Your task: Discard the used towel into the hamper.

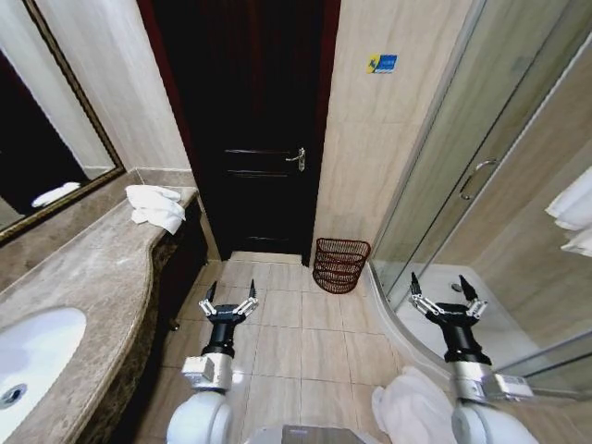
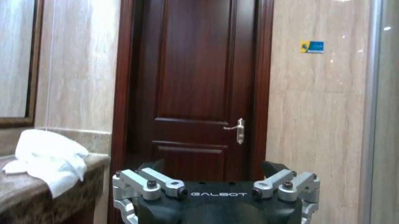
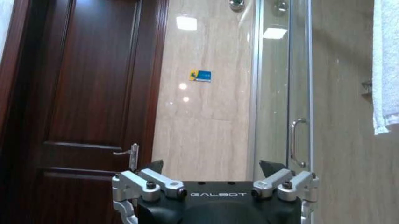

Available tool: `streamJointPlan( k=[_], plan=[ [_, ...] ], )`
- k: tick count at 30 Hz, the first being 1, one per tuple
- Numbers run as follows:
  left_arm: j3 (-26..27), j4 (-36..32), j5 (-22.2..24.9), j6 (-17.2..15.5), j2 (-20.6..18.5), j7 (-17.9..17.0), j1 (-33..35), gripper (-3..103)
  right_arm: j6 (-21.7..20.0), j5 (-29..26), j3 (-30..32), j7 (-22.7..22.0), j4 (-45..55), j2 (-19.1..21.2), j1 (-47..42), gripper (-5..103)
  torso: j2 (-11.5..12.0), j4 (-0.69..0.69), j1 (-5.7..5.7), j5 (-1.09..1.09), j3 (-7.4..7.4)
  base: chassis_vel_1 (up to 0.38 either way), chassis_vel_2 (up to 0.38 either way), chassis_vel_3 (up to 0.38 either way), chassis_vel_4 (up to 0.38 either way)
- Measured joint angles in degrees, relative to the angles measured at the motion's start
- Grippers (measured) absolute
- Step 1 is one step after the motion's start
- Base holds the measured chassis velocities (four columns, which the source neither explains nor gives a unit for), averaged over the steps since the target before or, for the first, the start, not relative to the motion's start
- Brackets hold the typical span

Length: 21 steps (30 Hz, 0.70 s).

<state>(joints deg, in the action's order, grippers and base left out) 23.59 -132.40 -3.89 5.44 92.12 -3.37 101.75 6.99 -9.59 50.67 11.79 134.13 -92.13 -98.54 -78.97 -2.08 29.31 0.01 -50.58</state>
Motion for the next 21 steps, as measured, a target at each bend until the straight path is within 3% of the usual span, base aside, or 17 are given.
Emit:
streamJointPlan(
  k=[3,9,12,16,21],
  plan=[
    [0.78,1.04,-2.71,4.32,0.0,1.44,-0.53,100,-0.48,-0.99,-0.11,0.08,0.5,0.0,0.05,100,0.0,0.0,0.0,-0.01,0.0,0.0,0.0,0.0,0.0],
    [1.41,-0.93,-4.28,6.92,0.05,2.33,-0.86,100,-0.48,-1.18,-0.72,0.2,0.84,0.0,0.11,100,0.0,-0.01,0.0,0.0,0.0,0.0,0.0,0.0,0.0],
    [1.8,-1.04,-3.86,11.72,0.05,2.64,-1.79,100,1.01,-1.02,-1.13,0.65,0.52,0.0,0.05,100,0.0,0.0,0.0,-0.01,0.0,0.0,0.0,0.0,0.0],
    [2.15,-1.32,-4.41,14.38,0.05,2.68,-2.33,100,1.31,-0.73,-1.46,0.7,0.72,0.0,-0.36,100,0.0,0.0,0.0,-0.01,0.0,0.0,0.0,0.0,0.0],
    [2.32,-1.1,-3.23,15.27,0.04,2.9,-2.28,100,1.29,-0.1,-1.48,0.74,1.29,0.0,-0.79,100,0.0,0.0,0.0,-0.01,0.0,0.0,0.0,0.0,0.0]
  ],
)
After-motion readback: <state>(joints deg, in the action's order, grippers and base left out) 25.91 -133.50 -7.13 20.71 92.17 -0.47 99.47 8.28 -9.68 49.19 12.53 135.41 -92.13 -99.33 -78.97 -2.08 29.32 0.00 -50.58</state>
